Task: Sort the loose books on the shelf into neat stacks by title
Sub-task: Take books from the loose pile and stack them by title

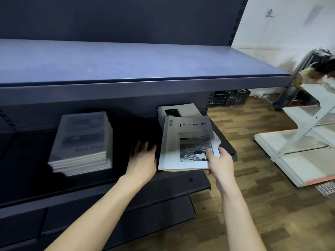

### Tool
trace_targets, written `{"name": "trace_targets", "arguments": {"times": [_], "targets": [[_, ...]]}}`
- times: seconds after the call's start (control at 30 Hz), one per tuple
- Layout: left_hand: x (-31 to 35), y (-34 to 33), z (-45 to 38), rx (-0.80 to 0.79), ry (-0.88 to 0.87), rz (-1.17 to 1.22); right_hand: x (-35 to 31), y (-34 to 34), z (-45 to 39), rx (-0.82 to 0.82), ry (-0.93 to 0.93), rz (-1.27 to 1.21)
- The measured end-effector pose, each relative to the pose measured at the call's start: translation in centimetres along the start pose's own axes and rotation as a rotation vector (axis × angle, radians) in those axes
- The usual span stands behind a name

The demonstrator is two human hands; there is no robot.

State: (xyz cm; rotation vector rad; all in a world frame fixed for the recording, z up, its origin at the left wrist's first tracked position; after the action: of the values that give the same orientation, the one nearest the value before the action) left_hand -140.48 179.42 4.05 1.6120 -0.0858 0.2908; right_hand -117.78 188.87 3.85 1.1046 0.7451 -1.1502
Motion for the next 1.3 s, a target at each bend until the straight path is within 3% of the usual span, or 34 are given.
{"name": "trace_targets", "arguments": {"times": [0.2,0.47,0.6,0.77,0.93,1.17,1.3], "targets": [[-0.1,-0.6,-3.2,-0.063,0.062,0.023,-2.7,0.1,-3.8,0.017,0.063,0.149],[1.0,-0.5,-5.0,-0.030,0.159,0.016,-5.2,-0.6,-8.6,-0.051,0.169,0.212],[1.9,-0.7,-5.6,-0.019,0.207,0.012,-5.6,-0.8,-11.1,-0.052,0.247,0.378],[2.9,-1.2,-5.6,-0.022,0.271,-0.016,-4.5,-1.3,-12.5,0.031,0.322,0.563],[3.9,-1.0,-4.8,0.012,0.307,-0.099,-4.6,-0.9,-11.1,0.124,0.324,0.525],[3.8,0.7,-1.8,0.108,0.378,-0.197,-5.4,-5.2,-6.7,-0.144,0.504,0.574],[2.6,2.4,0.9,0.182,0.424,-0.258,-5.3,-8.5,-3.2,-0.294,0.588,0.753]]}}
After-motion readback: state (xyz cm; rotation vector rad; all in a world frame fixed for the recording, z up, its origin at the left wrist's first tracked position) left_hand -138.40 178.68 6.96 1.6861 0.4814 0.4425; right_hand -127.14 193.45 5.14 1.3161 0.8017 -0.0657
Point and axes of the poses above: each hand's wrist, its own z-axis away from the middle knuckle, its own y-axis out of the back of the hand, x = y × z, the point moved 4 cm from there along -z, towards the middle knuckle, and after that the axes turned 13 degrees about -y, right-handed, at the moved point
